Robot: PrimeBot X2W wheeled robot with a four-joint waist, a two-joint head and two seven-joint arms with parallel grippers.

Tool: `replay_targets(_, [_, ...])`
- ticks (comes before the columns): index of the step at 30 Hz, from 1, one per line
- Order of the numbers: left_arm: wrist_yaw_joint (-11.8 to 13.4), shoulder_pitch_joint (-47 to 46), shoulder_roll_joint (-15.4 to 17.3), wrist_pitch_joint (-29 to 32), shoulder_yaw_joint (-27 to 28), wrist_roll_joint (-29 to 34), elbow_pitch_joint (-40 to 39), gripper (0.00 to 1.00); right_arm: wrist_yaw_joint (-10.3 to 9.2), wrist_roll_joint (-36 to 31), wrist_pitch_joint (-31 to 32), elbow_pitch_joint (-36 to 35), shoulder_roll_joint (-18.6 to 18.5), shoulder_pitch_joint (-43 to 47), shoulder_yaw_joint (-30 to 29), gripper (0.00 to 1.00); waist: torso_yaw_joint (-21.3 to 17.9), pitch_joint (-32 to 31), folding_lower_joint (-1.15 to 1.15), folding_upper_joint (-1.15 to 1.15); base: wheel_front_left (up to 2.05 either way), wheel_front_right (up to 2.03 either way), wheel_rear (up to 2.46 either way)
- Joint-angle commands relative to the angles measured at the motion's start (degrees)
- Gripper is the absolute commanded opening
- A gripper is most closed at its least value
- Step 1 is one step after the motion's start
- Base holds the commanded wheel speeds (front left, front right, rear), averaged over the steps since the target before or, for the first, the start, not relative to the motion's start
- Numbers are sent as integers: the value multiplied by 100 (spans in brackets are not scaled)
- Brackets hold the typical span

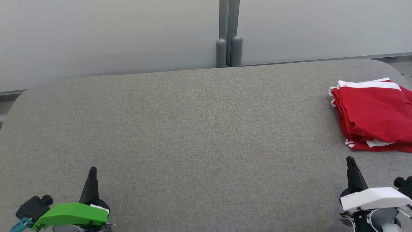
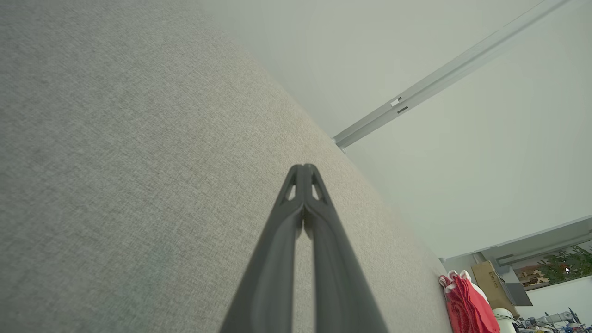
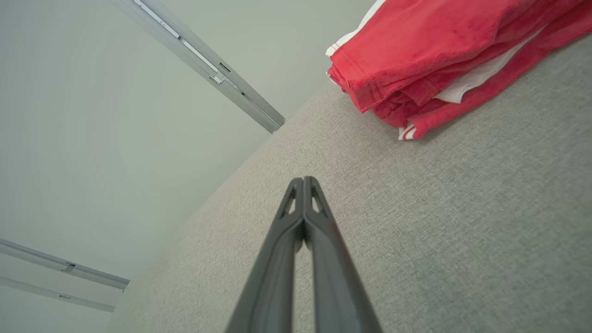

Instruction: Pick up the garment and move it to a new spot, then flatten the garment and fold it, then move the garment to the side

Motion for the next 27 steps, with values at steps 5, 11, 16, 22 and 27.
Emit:
replay_targets(5, [-63,-194,-35,117,117,-410,-72,0,1,566,121,-38,-48,-179,14,0,1,2,0,6,0,0,0])
replay_targets(11, [-79,-239,-82,213,191,-727,-78,0,1,1029,226,-27,-53,-239,29,0,2,5,0,7,0,0,0])
replay_targets(16, [-100,-269,-120,294,252,-970,-83,0,1,1396,313,-18,-57,-269,40,0,3,7,0,7,0,0,0])
replay_targets(22, [-117,-307,-163,380,324,-1258,-87,0,1,1816,409,-7,-61,-315,54,0,3,9,0,8,0,0,0])
replay_targets(27, [-132,-340,-193,457,375,-1492,-92,0,1,2145,484,1,-65,-351,65,0,4,11,0,9,0,0,0])
